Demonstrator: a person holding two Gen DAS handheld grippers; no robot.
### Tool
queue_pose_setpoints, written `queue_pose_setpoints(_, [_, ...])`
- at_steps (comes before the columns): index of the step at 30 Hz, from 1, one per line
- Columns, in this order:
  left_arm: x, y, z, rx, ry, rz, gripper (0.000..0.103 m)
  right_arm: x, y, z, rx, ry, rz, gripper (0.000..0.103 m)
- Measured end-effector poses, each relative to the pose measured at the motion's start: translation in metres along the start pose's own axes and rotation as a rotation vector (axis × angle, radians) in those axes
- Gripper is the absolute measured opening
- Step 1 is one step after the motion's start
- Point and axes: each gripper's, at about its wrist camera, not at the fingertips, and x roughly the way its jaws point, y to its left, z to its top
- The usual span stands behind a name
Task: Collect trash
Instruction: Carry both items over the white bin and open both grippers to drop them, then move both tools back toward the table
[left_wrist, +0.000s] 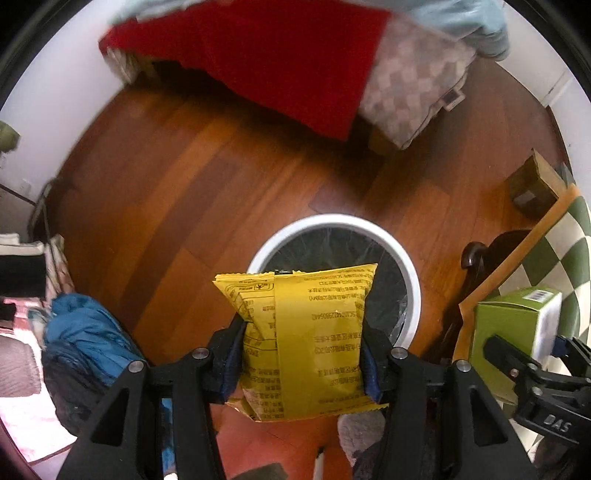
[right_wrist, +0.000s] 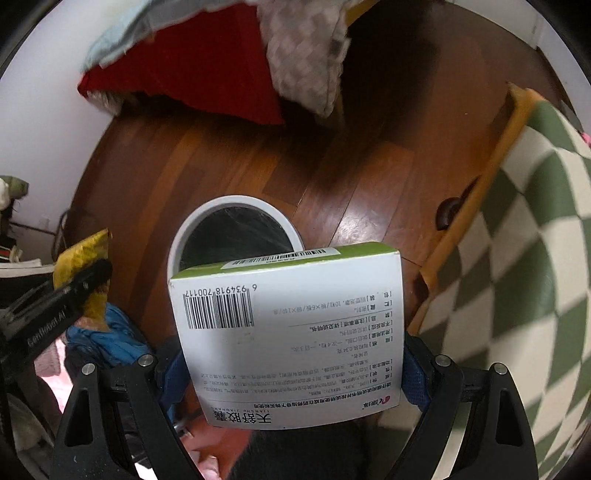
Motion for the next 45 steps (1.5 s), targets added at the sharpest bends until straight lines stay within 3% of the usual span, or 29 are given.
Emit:
queue_pose_setpoints(2, [0.010, 0.006, 0.004, -0.019, 0.020, 0.009, 0.075, 0.023, 0.005, 0.014, -0.018, 0.031, -0.010, 0.091])
queue_pose_setpoints(3, [0.014, 0.010, 0.006, -0.025, 0.026, 0.025, 0.091, 0.031, 0.007, 0.017, -0.026, 0.042, -0.013, 0.091])
queue_pose_setpoints(4, [0.017, 0.014, 0.006, -0.035, 0.028, 0.042, 0.095, 0.040, 0.008, 0.023, -0.035, 0.054, -0.016, 0.091])
queue_pose_setpoints(11, [0.030, 0.038, -0.002, -0.075, 0.025, 0.165, 0.095, 0.096, 0.029, 0.035, -0.069, 0.141, 0.009, 0.093])
queue_pose_setpoints(13, [0.030, 0.042, -0.006, -0.081, 0.017, 0.187, 0.095, 0.098, 0.035, 0.031, -0.091, 0.143, 0.001, 0.101])
queue_pose_setpoints(22, [0.023, 0.044, -0.011, -0.101, -0.004, 0.171, 0.095, 0.099, 0.034, 0.021, -0.151, 0.123, -0.130, 0.103])
queue_pose_setpoints(35, [-0.030, 0.036, -0.033, -0.095, -0.067, 0.106, 0.095, 0.028, 0.030, 0.000, -0.129, 0.013, -0.120, 0.103])
queue_pose_setpoints(45, [-0.122, 0.024, -0.067, -0.071, -0.214, 0.067, 0.095, -0.073, 0.025, -0.040, -0.123, -0.142, -0.068, 0.103])
